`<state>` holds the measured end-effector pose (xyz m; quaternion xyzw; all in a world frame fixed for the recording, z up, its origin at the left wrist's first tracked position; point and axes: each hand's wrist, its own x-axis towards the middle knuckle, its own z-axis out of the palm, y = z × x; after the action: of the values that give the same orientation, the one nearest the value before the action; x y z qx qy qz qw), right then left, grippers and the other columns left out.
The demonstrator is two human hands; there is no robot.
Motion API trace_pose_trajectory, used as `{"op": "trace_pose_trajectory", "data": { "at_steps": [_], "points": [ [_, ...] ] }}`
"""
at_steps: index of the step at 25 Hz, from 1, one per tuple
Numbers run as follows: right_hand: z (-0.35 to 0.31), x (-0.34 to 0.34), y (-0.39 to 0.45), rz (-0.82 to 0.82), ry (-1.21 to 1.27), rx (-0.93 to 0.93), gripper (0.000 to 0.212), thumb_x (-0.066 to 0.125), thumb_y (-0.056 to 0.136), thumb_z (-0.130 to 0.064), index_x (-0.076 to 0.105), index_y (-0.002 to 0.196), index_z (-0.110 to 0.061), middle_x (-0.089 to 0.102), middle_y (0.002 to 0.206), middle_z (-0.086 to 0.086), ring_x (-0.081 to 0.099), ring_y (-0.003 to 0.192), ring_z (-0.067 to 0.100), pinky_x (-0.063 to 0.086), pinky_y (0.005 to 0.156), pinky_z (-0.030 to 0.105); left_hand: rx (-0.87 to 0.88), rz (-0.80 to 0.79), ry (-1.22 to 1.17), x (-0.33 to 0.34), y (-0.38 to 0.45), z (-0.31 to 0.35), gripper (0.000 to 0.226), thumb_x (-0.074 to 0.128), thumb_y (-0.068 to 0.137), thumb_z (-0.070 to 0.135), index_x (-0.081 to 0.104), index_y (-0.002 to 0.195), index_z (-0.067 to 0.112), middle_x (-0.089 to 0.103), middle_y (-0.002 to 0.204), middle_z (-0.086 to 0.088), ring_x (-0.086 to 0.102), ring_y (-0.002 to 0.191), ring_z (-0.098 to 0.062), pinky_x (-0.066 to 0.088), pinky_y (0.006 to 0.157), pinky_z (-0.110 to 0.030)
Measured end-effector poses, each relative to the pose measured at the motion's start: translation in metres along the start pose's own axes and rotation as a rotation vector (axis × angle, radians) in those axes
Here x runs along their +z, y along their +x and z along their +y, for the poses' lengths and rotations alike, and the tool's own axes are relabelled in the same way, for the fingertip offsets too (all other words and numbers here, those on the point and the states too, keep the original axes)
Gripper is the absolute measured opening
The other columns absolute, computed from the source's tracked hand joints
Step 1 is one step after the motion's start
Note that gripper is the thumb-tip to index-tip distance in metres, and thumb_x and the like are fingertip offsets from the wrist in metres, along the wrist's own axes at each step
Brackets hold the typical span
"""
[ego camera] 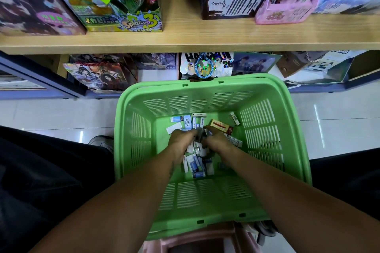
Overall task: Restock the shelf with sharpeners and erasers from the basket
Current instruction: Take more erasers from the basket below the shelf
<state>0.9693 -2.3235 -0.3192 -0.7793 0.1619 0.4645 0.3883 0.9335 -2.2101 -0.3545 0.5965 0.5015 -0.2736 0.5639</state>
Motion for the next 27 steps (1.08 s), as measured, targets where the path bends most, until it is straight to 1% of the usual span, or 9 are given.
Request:
{"op": "trace_pose_trajectory", "data": {
  "at_steps": [2,4,7,9,12,16,20,24,27],
  "points": [
    [0.004,-0.001,-0.001,-0.078,0.093,0.030,0.067,0.048,0.083,0.014,0.045,0.142,-0.018,0.060,0.108,0.007,0.055,0.094,0.023,0.051,0.098,0.046,-0.043,-0.059,-0.041,-0.002,0.002,0.000,0.040,0.075,0.078,0.041,0.064,0.102,0.011,0.068,0.104,-0.013,0.063,0.091,-0.027,0.056,0.084,-0.040],
    [0.006,-0.002,-0.003,-0.139,0.211,0.070,0.069,0.045,0.080,0.017,0.051,0.134,-0.025,0.062,0.099,0.007,0.058,0.092,0.027,0.054,0.085,0.041,-0.062,-0.089,-0.034,-0.003,0.000,0.000,0.039,0.070,0.086,0.043,0.060,0.109,0.013,0.065,0.108,-0.009,0.061,0.093,-0.024,0.057,0.086,-0.041],
    [0.002,0.001,-0.005,-0.189,0.290,0.063,0.067,0.043,0.079,0.020,0.058,0.115,-0.035,0.066,0.105,0.010,0.060,0.084,0.024,0.052,0.067,0.035,-0.111,-0.158,-0.112,-0.001,-0.006,0.001,0.039,0.062,0.093,0.046,0.060,0.115,0.014,0.069,0.107,-0.010,0.065,0.084,-0.022,0.056,0.065,-0.031],
    [-0.002,0.007,-0.004,-0.234,0.250,0.024,0.081,0.043,0.076,0.021,0.047,0.137,-0.033,0.061,0.120,0.008,0.061,0.089,0.023,0.051,0.062,0.033,-0.165,-0.184,-0.211,0.002,-0.010,0.001,0.040,0.064,0.090,0.047,0.065,0.113,0.014,0.070,0.111,-0.012,0.068,0.089,-0.026,0.059,0.065,-0.033],
    [0.001,0.015,-0.002,-0.281,0.261,-0.020,0.089,0.041,0.072,0.021,0.040,0.145,-0.030,0.059,0.130,0.010,0.060,0.105,0.028,0.053,0.067,0.035,-0.177,-0.167,-0.318,0.000,-0.014,0.000,0.029,0.069,0.089,0.040,0.066,0.107,0.018,0.069,0.111,-0.011,0.067,0.090,-0.028,0.061,0.067,-0.035],
    [-0.001,-0.004,-0.006,-0.297,0.485,0.015,0.069,0.040,0.081,0.023,0.057,0.132,-0.019,0.064,0.103,0.015,0.061,0.086,0.025,0.058,0.082,0.038,-0.140,-0.230,-0.362,-0.008,-0.019,0.005,0.027,0.064,0.093,0.035,0.058,0.114,0.019,0.069,0.109,-0.009,0.063,0.067,-0.026,0.059,0.073,-0.044],
    [-0.003,-0.009,-0.008,-0.162,0.135,-0.130,0.033,0.068,0.082,0.010,0.063,0.112,-0.002,0.071,0.097,0.020,0.068,0.083,0.028,0.059,0.086,0.045,-0.094,-0.257,-0.359,-0.013,-0.022,0.008,0.018,0.061,0.093,0.010,0.063,0.111,0.009,0.066,0.110,-0.014,0.066,0.082,-0.031,0.059,0.065,-0.042],
    [-0.009,-0.009,-0.007,-0.024,-0.041,-0.163,0.037,0.073,0.078,0.007,0.072,0.113,-0.005,0.073,0.110,0.011,0.069,0.097,0.022,0.056,0.094,0.038,-0.076,-0.311,-0.426,-0.015,-0.031,0.011,0.009,0.062,0.092,0.001,0.066,0.100,0.002,0.069,0.097,-0.014,0.069,0.084,-0.032,0.061,0.063,-0.041],
    [-0.007,-0.022,-0.007,-0.051,-0.045,-0.162,0.036,0.067,0.083,0.009,0.072,0.115,-0.007,0.070,0.112,0.006,0.067,0.099,0.020,0.056,0.091,0.032,-0.061,-0.356,-0.425,-0.018,-0.030,0.012,0.023,0.071,0.083,-0.007,0.066,0.104,0.000,0.069,0.108,-0.019,0.069,0.092,-0.034,0.060,0.065,-0.038]
  ]
}}
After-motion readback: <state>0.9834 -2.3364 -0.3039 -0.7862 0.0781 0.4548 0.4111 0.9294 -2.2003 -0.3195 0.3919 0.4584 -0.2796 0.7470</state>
